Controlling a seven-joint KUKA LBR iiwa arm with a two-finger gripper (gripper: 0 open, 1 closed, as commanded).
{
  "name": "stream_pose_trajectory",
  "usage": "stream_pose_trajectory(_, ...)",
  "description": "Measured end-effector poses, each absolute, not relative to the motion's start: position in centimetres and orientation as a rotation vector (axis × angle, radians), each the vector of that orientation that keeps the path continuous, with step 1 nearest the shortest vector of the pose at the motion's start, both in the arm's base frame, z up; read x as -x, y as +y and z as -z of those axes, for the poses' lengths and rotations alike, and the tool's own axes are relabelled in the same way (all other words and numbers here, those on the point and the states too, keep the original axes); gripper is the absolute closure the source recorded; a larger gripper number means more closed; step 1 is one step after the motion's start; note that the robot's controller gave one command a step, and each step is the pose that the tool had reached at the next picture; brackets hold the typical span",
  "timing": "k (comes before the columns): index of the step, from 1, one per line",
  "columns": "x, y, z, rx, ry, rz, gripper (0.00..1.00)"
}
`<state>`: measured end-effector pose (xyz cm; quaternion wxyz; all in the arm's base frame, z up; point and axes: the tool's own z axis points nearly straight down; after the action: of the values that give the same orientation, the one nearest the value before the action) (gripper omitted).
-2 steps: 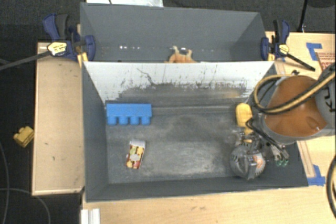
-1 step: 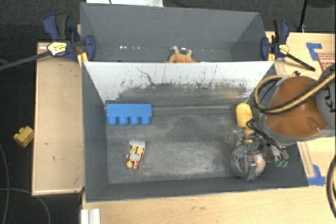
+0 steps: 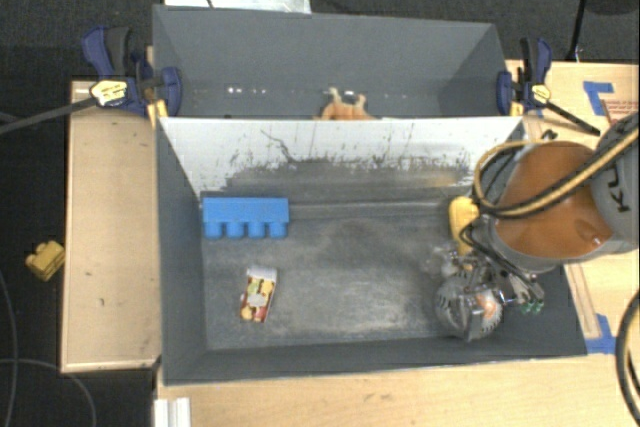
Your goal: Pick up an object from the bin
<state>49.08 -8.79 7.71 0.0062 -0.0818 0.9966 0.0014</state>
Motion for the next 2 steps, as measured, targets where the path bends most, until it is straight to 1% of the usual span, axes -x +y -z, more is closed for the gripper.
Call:
stream_pose_trajectory(1,-48.6,-10.0,-9.8,0.291,3.119,-0.003,0.0)
stream_pose_trajectory(2,-48.7,-11.6,-9.4,0.473,3.099,0.0,0.0)
